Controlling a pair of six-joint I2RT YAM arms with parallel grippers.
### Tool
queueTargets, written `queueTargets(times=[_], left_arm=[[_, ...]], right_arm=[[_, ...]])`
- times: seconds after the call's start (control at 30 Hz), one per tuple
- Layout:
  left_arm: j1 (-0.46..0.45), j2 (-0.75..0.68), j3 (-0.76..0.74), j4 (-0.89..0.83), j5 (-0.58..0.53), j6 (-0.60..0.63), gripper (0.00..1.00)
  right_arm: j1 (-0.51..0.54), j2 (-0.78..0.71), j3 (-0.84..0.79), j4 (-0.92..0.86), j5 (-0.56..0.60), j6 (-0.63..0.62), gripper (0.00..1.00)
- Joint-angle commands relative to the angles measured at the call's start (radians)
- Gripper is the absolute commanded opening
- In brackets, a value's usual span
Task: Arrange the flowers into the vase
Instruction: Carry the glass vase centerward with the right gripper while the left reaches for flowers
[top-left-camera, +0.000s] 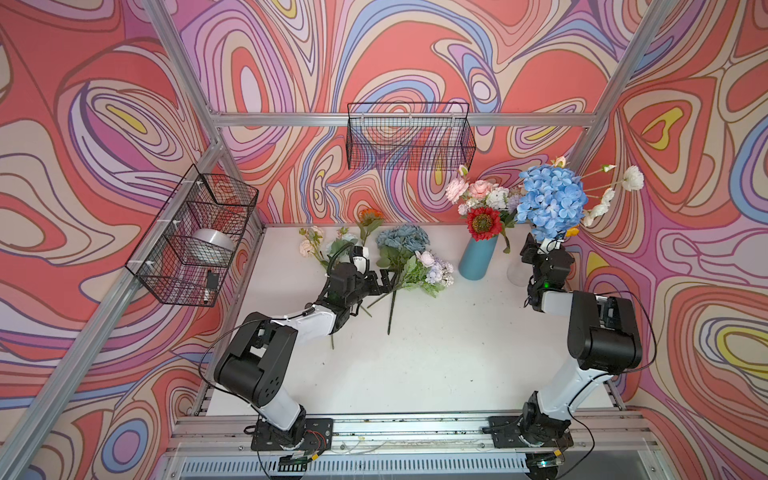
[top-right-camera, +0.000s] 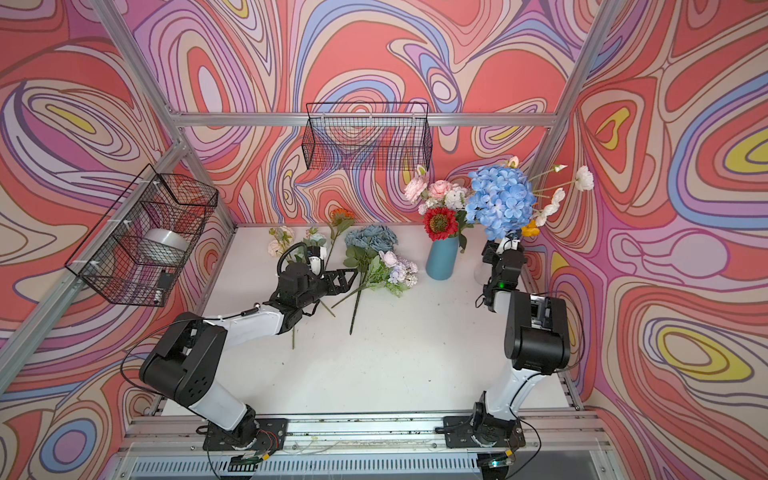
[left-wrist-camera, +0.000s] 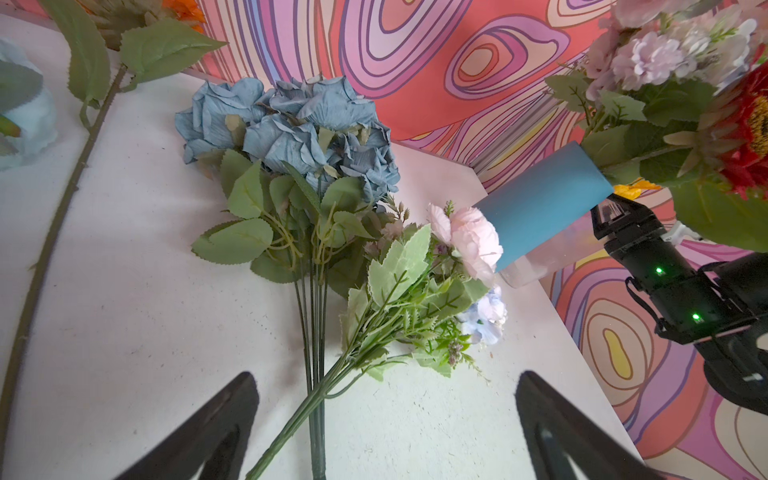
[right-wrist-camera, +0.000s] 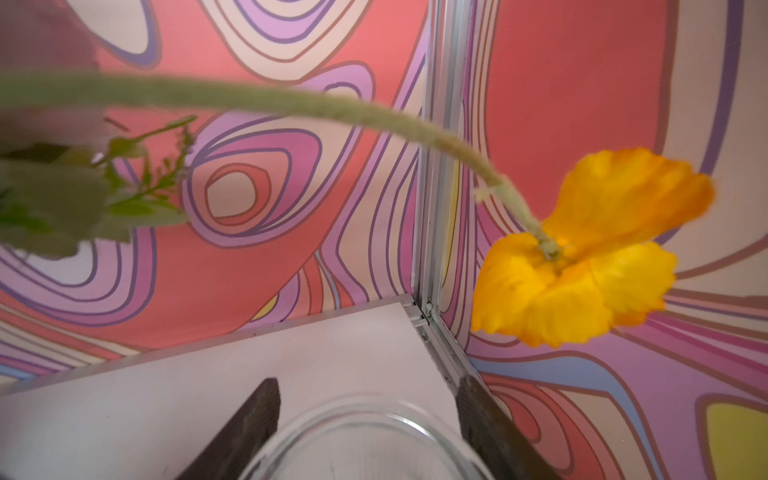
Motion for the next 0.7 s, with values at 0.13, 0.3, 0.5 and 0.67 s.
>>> queueTargets(times=[0.13, 0.3, 0.5, 0.67], left_arm=[[0.041, -0.044, -0.043, 0.055, 0.002, -0.050, 1.00], [0.082, -0.070, -0.075, 0.042, 0.000, -0.088, 1.00], [0.141, -0.101, -0.093, -0.020, 0.011, -0.110, 0.99], [0.171, -0.129, -0.106, -0.073, 0.002, -0.140, 0.97]], right_arm=[[0.172, -0.264, -0.182, -0.164, 0.129, -0.049, 0.39], [0.313, -0.471, -0.234, -0.383, 0.186, -0.028, 0.37], [0.479, -0.661, -0.237, -0.625, 0.153, 0.047, 0.33], [0.698, -0.693, -0.232, -0.623, 0.153, 0.067, 0.33]])
